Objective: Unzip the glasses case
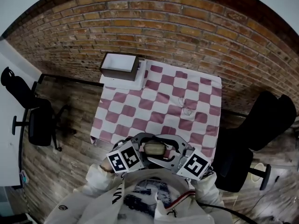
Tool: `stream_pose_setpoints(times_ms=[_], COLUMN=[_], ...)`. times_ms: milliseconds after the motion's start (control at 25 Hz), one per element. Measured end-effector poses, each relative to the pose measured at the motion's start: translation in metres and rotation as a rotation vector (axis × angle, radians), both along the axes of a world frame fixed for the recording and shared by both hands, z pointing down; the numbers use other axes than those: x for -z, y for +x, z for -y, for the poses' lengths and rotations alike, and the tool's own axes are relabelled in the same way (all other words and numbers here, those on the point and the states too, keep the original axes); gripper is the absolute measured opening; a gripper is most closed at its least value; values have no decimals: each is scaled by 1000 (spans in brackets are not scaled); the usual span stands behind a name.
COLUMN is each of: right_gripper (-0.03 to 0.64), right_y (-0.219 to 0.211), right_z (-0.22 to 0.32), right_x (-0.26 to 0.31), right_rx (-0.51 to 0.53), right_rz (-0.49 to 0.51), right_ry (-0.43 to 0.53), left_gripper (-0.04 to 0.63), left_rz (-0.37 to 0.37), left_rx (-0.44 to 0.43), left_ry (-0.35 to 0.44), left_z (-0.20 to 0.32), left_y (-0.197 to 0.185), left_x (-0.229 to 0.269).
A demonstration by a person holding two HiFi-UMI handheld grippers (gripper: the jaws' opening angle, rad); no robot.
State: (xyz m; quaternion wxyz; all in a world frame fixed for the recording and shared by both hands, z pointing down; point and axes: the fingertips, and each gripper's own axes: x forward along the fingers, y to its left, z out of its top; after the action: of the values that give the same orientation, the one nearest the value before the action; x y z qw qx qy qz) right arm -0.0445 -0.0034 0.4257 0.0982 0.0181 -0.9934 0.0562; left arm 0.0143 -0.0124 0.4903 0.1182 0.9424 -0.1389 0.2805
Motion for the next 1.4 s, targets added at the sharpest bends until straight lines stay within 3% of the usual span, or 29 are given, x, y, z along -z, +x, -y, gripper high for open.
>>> stream_pose_setpoints(times_ms=[360,680,960,1080,1200,1400], right_gripper=[272,272,270,272,270,270], right_y=[35,39,29,21,9,-20], right_z=[4,14,31,38,41,43], right_x=[-12,0,27,41,42,44], right_rx=[77,80,0,-45,-66,-102], right_rz=[0,44,218,284,284,277], right_ry=[13,33,-52,-91,-84,-89], left_gripper=[298,298,298,300,313,325], left_rz=[33,-30,-147,-260,-385,-438], left_rx=[19,33,77,97,102,83], left_ry=[-2,28,13,-23,-59,-68], left_z=[8,18,24,24,26,25], left_y=[36,40,23,6,-10,-44], left_x=[-11,2,10,24,42,49])
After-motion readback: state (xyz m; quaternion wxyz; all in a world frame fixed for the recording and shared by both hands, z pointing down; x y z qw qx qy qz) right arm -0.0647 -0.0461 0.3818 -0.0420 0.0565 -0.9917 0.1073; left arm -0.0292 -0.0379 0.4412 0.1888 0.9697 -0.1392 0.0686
